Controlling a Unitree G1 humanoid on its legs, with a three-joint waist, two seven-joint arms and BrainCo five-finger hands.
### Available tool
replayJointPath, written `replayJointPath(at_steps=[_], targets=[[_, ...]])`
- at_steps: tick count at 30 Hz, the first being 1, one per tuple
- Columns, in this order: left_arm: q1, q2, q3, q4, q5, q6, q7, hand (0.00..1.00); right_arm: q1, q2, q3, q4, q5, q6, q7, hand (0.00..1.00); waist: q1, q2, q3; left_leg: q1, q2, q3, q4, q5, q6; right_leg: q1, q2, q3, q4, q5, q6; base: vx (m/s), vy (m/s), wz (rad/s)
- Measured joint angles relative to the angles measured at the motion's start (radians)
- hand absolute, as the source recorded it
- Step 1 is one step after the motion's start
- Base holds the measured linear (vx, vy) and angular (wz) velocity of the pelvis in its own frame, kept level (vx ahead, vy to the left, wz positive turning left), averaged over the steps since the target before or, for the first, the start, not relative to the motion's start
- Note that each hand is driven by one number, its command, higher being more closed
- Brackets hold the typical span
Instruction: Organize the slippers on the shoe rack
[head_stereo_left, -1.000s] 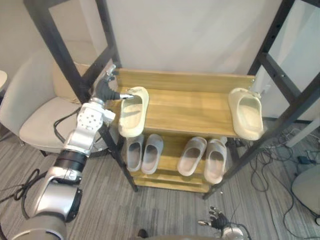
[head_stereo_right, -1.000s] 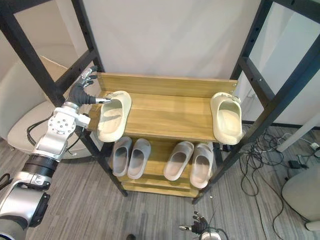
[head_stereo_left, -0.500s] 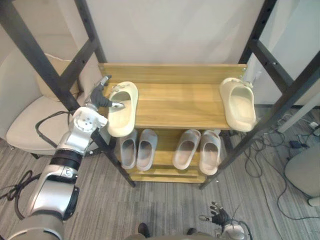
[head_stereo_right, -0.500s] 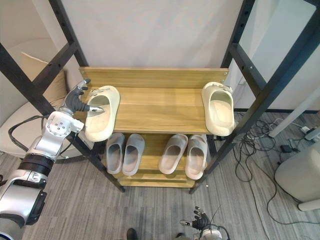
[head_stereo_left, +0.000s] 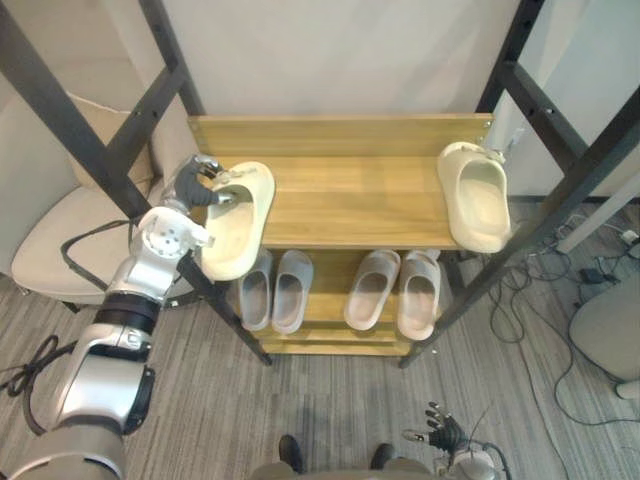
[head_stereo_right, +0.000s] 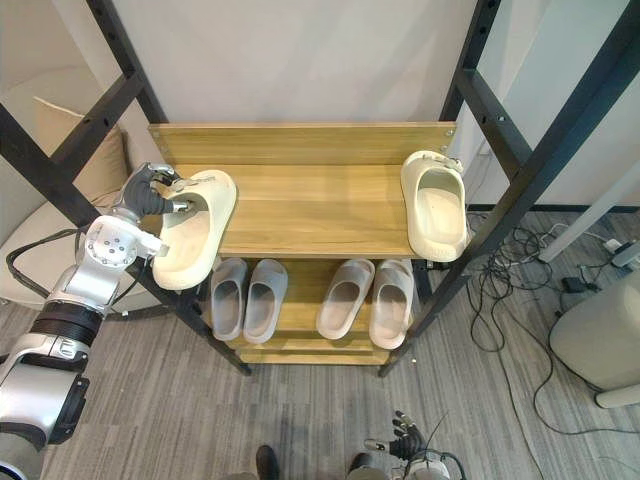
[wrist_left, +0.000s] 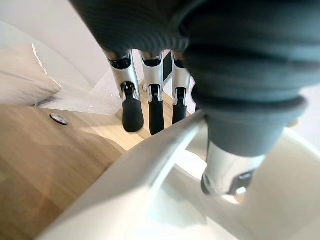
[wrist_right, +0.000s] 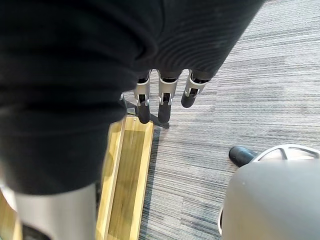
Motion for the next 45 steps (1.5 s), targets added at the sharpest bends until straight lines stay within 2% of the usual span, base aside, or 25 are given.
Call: replayJointPath(at_steps=[14,20,26,30,33,40,45], targets=[[-0.001,0.013,-0.018,-0.017,-0.011,0.001,0.008,1.00,-0.001,-0.001,0.001,0.000,0.001,-0.001,-0.001,0.00,-0.004,0.005,0.001,0.000,-0.001,0.000,0.000,0.009,-0.003,0.009,0.004,-0.002,-0.020,0.020,-0.003,-0.01,0.002,0.00],[-0.035,-0.023,-0.064,-0.053,-0.042,0.000,0.026,1.00,-0.003,-0.007,0.001,0.000,0.002,-0.002,-0.001,0.00,-0.006,0.017,0.008,-0.007,-0.009,0.007,0.000,0.009,-0.003,0.000,-0.001,0.006,-0.023,0.028,-0.001,-0.01,0.014,-0.04],[-0.178,-0.070,-0.089,-0.051,-0.044,-0.002,0.051,1.00,-0.008,-0.024,0.000,-0.025,0.001,-0.001,-0.003,0.00,-0.024,0.046,0.023,-0.061,-0.010,0.044,0.000,0.016,0.008,-0.064,0.000,0.046,-0.034,0.059,-0.007,-0.03,0.020,-0.19],[-0.277,-0.094,-0.099,0.009,-0.048,-0.002,0.070,1.00,-0.010,-0.029,-0.001,-0.043,0.002,-0.001,-0.016,0.00,-0.067,0.059,0.035,-0.083,-0.013,0.064,0.000,0.017,0.010,-0.107,-0.001,0.086,-0.036,0.076,-0.010,-0.04,0.022,-0.28],[-0.354,-0.094,-0.100,0.038,-0.064,-0.002,0.075,1.00,-0.011,-0.039,-0.001,-0.042,0.002,-0.001,-0.023,0.00,-0.077,0.069,0.052,-0.110,-0.011,0.087,0.000,0.018,0.012,-0.148,0.001,0.112,-0.037,0.090,-0.015,-0.05,0.011,-0.22],[-0.406,-0.081,-0.095,0.059,-0.082,-0.002,0.095,1.00,-0.025,-0.046,0.000,-0.043,0.009,-0.001,-0.032,0.00,-0.083,0.071,0.095,-0.131,-0.006,0.156,0.000,0.016,0.014,-0.210,0.010,0.188,-0.038,0.114,-0.024,-0.05,0.001,-0.32],[-0.414,-0.081,-0.092,0.082,-0.082,-0.002,0.095,1.00,-0.033,-0.045,0.000,-0.044,0.010,-0.001,-0.032,0.00,-0.103,0.072,0.101,-0.145,-0.008,0.164,0.000,0.014,0.016,-0.232,0.010,0.207,-0.048,0.128,-0.024,-0.05,0.003,-0.15]])
